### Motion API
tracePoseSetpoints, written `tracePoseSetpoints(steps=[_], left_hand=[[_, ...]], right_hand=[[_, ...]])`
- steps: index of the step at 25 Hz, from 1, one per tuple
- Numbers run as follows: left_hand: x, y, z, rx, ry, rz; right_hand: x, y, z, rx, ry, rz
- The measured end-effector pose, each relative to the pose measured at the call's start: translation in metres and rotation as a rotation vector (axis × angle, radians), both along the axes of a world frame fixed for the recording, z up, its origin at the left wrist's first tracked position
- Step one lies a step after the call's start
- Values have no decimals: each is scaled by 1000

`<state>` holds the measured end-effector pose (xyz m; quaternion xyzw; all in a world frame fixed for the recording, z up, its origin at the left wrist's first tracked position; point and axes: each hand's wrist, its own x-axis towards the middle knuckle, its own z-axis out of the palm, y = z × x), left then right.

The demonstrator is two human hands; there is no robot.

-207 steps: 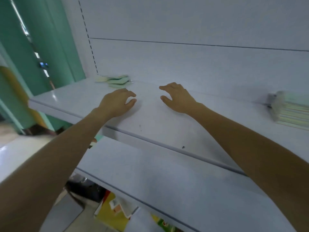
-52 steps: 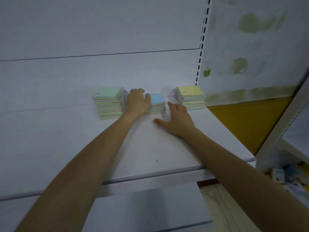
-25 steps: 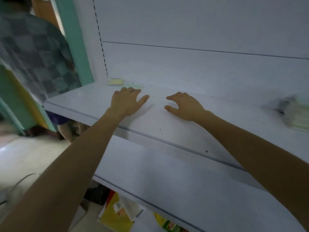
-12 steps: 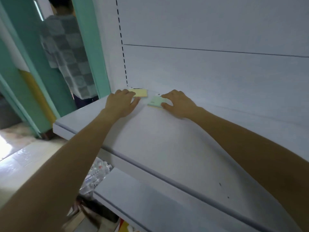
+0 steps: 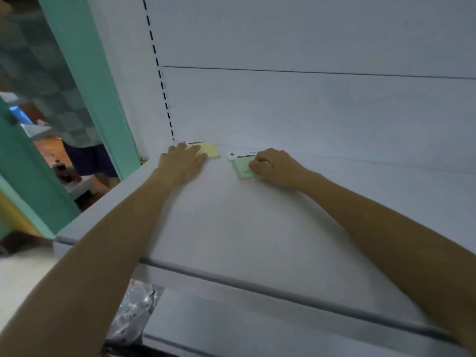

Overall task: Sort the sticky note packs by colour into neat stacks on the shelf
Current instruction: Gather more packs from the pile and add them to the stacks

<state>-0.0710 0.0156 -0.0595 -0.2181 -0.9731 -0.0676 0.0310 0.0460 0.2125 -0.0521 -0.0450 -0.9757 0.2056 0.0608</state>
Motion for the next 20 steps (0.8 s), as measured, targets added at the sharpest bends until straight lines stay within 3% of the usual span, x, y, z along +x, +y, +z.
tracePoseSetpoints(steps=[2,5,10,20], left_hand=[[-3,5,-5,72,-34,5],[-5,10,-6,246,-37,10],[-5,6,-7,412,-24,-25],[5,7,2,428,-111,-168]], right_hand=[[3,-4,-3,-79,48,-145],[8,-9,-9,-65,-53,-331],[13,-8,-8,-194,113,-354],[15,-8,-17,-187,202,-397]])
